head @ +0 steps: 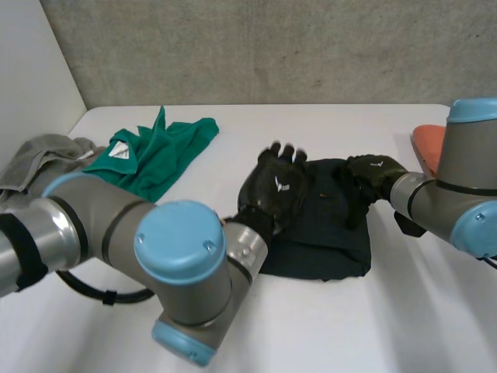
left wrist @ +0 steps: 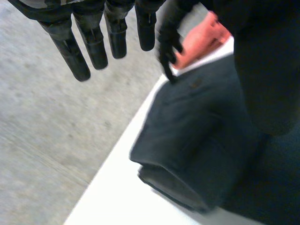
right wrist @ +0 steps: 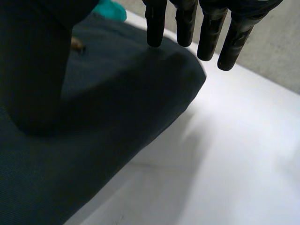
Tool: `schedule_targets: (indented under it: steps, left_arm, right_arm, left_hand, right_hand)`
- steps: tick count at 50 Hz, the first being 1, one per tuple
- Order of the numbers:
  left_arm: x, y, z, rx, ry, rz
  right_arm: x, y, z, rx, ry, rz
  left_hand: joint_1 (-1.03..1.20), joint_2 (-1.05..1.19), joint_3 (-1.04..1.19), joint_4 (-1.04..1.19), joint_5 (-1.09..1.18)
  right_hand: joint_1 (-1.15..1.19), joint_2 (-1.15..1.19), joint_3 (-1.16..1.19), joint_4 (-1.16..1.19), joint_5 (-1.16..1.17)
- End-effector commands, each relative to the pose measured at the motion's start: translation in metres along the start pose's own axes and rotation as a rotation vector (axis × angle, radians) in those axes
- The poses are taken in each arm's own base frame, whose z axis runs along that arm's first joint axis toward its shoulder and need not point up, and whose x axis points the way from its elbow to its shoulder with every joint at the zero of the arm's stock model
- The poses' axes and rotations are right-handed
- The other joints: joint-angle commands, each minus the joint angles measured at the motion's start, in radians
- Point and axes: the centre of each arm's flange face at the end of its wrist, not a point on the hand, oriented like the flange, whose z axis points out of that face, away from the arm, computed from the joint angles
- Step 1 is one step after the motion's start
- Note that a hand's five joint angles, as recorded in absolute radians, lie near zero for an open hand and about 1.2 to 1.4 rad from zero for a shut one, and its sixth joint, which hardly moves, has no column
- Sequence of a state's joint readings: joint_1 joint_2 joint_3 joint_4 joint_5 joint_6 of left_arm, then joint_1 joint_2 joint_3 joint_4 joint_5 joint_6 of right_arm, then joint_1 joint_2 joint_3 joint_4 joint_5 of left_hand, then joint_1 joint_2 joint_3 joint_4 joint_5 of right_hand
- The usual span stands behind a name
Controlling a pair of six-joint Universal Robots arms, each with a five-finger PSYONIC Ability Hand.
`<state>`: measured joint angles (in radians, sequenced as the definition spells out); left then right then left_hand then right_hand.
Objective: Fold the laundry.
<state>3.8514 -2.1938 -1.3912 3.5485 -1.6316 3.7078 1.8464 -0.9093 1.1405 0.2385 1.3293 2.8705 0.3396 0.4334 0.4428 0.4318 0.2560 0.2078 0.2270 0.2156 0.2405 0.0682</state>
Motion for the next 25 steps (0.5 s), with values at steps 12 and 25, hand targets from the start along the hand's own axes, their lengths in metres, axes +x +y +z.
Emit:
schedule_targets:
  steps: [12,25]
  left_arm:
    - [-0.014,0.03,0.068,-0.084,0.033,-0.087]
    - [0.0,0.06,0.061,-0.227,0.085,-0.111]
  right_arm:
    - [-0.017,0.028,0.01,-0.076,-0.046,-0.074]
    - [-0.017,0.034,0.012,-0.092,-0.046,-0.087]
  left_hand:
    - [-0.062,-0.155,-0.165,-0.154,-0.152]
    - [-0.047,-0.141,-0.15,-0.139,-0.138]
  right_hand:
    - [-0.033,-0.052,-0.041,-0.066,-0.068]
    - [-0.033,-0.052,-0.041,-0.066,-0.068]
